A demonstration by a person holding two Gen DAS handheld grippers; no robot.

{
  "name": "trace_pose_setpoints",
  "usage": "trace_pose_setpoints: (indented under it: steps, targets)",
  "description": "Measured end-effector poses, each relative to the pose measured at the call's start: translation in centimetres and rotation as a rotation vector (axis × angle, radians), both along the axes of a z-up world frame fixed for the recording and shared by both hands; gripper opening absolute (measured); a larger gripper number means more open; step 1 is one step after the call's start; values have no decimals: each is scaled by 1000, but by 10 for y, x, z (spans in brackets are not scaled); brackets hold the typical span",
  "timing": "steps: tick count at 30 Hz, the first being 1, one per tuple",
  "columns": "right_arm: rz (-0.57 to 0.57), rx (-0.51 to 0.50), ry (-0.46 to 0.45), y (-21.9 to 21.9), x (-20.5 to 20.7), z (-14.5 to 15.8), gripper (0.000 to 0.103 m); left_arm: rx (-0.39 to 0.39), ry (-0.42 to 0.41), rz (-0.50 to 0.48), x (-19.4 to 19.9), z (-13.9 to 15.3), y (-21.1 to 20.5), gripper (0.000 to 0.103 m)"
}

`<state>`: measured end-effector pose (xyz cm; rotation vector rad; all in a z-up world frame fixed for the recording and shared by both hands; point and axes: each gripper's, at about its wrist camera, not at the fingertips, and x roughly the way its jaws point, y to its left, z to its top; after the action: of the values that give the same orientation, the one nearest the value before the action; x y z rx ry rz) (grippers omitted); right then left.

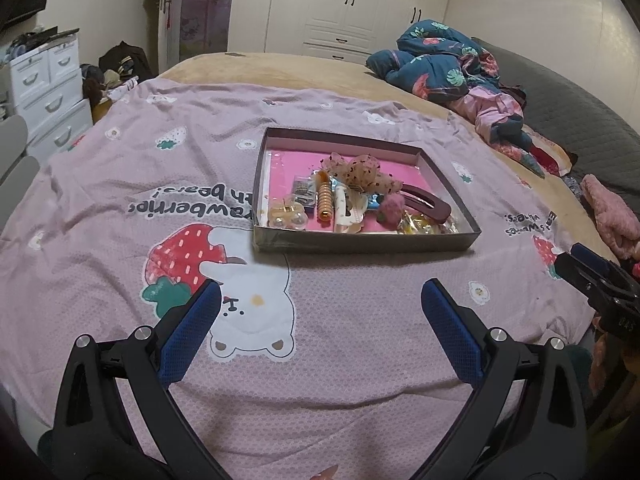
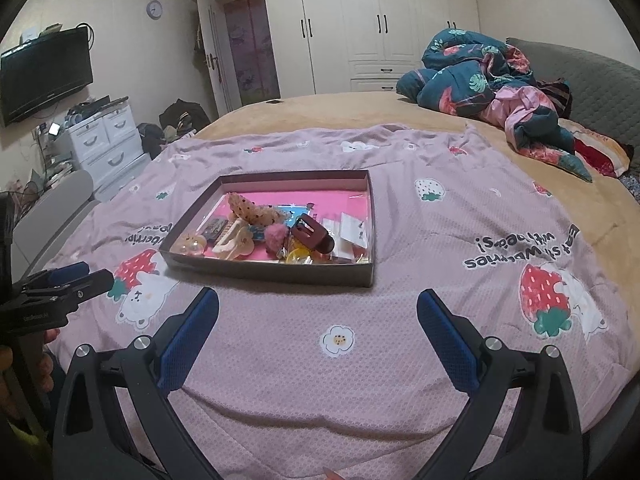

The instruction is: Organize jewelry

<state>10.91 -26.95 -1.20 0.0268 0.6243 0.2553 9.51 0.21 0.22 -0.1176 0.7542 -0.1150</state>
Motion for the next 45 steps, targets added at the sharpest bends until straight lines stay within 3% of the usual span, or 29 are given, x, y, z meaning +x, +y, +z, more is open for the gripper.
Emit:
trace_pose_setpoints:
  steps: [45]
  targets:
    - [20,-6,13,5,2,-4,99,4,8,3,-3,1,-1,94]
